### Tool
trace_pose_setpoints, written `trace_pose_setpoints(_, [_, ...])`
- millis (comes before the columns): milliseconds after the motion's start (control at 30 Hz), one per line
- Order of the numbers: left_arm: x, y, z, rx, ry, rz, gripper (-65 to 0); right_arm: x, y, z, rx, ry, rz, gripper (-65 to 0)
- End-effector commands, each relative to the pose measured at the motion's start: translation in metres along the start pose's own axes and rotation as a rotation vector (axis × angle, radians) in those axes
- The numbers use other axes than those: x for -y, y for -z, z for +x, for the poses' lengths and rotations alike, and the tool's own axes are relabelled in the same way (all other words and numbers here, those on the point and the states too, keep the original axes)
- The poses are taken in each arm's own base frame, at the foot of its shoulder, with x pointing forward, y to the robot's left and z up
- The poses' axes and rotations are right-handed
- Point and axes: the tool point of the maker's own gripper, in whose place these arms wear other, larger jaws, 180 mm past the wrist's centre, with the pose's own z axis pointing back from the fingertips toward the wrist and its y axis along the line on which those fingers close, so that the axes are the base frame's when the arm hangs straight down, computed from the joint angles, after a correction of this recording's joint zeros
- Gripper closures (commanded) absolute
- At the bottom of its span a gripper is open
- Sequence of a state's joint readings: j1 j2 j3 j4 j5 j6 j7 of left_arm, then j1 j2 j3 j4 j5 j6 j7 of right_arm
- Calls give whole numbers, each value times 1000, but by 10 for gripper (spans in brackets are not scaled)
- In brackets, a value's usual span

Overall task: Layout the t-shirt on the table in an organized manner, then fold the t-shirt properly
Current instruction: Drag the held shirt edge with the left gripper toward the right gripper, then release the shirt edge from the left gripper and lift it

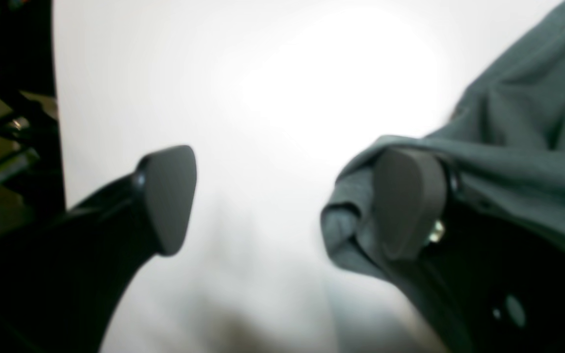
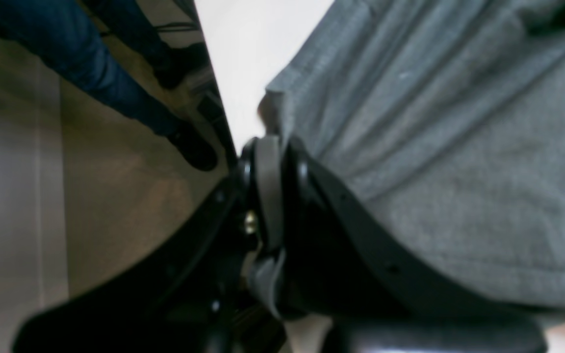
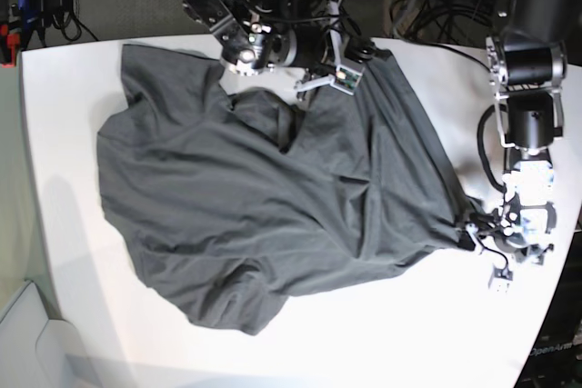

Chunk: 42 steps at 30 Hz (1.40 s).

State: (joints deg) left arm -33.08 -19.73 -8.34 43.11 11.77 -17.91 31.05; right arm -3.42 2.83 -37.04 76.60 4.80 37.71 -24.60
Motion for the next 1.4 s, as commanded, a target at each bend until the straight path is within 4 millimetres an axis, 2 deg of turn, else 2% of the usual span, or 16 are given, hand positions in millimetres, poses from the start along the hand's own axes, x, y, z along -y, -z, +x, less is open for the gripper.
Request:
trace_pose_setpoints(0, [-13,-1,14,43,-4,26,-550,13,-7,-34,-151,-33,-54,0])
trace_pose_setpoints(67, [-15,5,2,32,-2,24,-550,15,-10,-40,-164,-34,-59,0])
trace_pose_setpoints(133, [-17,7,0,42,-1,24,-550,15,-10,-41,-166,-33,-59,0])
trace_pose_setpoints(233, [-34,3,-1,54,-2,51,-550,17,-13,-45,-174,-36,-63,0])
trace_pose_setpoints(567, [-52,-5,43,125,-9,81,-549,19,-15,-48,-182,-37,-65,0])
trace_pose_setpoints(733, [-77,-17,78,186,-18,120,-549,18,-14,-47,-180,-37,-65,0])
trace_pose_setpoints(833, [-82,-21,89,206,-22,128,-549,18,-14,-47,-179,-37,-64,0])
trace_pose_setpoints(967, [-81,-20,85,198,-16,129,-549,18,-14,-46,-177,-36,-64,0])
trace_pose_setpoints(1100, [-71,-12,57,153,-14,111,-549,18,-13,-44,-173,-37,-64,0])
trace_pose_setpoints(1233, [-67,-10,50,137,-12,99,-549,18,-13,-44,-173,-37,-64,0])
trace_pose_setpoints(1333, [-55,-5,36,110,-9,76,-549,18,-13,-44,-173,-37,-64,0])
trace_pose_setpoints(1367, [-45,-2,32,104,-9,60,-549,18,-13,-44,-173,-37,-64,0])
